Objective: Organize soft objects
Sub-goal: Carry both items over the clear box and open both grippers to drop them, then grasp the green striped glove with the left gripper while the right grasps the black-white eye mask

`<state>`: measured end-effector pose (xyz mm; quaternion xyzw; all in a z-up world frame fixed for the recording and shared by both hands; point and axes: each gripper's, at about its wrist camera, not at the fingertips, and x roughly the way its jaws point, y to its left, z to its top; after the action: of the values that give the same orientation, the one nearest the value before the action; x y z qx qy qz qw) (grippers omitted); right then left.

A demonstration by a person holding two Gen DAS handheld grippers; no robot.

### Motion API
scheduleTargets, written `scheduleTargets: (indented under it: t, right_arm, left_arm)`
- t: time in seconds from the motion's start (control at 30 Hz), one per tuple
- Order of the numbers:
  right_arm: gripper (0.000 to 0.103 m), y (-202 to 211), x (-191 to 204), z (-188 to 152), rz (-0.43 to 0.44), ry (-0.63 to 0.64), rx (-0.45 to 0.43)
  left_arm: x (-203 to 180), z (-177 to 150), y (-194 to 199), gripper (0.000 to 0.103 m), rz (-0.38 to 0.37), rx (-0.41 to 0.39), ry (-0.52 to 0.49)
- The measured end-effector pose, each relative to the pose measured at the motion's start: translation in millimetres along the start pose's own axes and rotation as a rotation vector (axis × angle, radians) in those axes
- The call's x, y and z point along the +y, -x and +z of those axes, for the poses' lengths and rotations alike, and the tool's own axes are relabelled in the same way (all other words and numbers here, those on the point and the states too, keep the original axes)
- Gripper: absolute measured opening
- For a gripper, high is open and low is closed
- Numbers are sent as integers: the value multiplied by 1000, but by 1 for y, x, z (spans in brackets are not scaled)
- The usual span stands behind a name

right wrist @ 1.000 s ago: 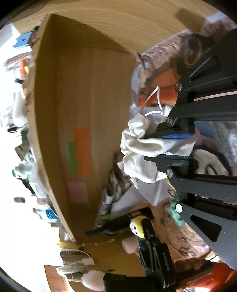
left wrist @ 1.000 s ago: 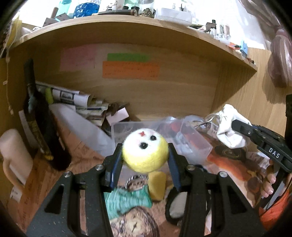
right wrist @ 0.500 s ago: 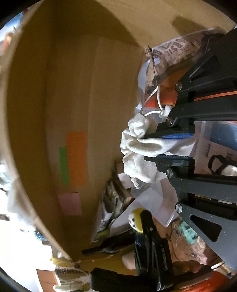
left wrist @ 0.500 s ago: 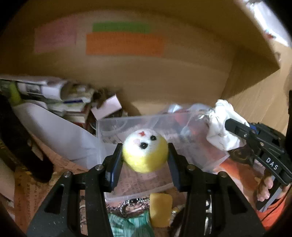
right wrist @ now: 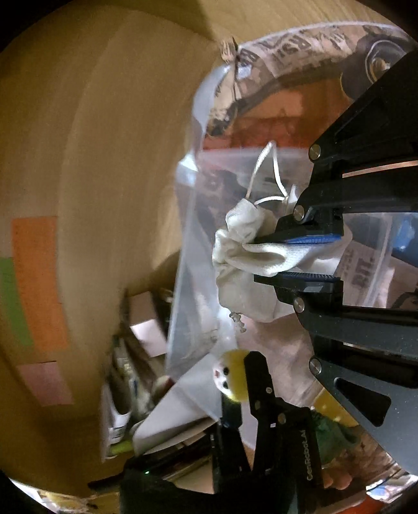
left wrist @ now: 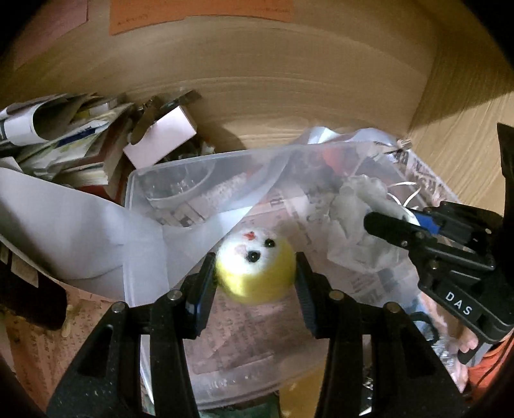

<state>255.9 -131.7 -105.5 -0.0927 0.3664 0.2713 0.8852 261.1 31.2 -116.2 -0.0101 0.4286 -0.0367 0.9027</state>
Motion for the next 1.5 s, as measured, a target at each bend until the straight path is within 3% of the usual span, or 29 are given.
scheduleTargets:
  t: [0.13, 0.27, 0.43, 0.6, 0.77, 0.83, 1.0, 1.23, 1.5]
  right_arm:
    - [14, -9, 1, -4, -3, 6, 25]
    - [17, -11, 1, -7, -14, 11, 37]
    - [37, -7, 2, -8, -21, 11, 22]
    - [55, 17, 3, -6, -41, 3, -48]
    - [74, 56, 6, -5, -72, 4, -157]
    - [85, 74, 8, -8, -81, 4, -207]
    - [96, 105, 15, -18, -61, 7, -275]
    - [100, 116, 28, -45, -14, 15, -276]
    - [100, 82, 33, -78, 17, -5, -129]
  left_arm:
    - [-7, -2, 2, 51, 8, -2, -20]
    - [-6, 0, 2, 66, 22, -4, -24]
    - [-7, 0, 18, 72, 15, -38, -15]
    - [-7, -2, 51, 80, 8, -106, -7]
    - [-8, -10, 91, 98, 23, -206, -11]
    - [-5, -16, 106, 101, 23, -236, -7]
    - [0, -36, 128, 102, 51, -269, -11]
    - [14, -76, 127, 103, 63, -212, 7]
    - [30, -120, 97, 103, 79, -79, 44]
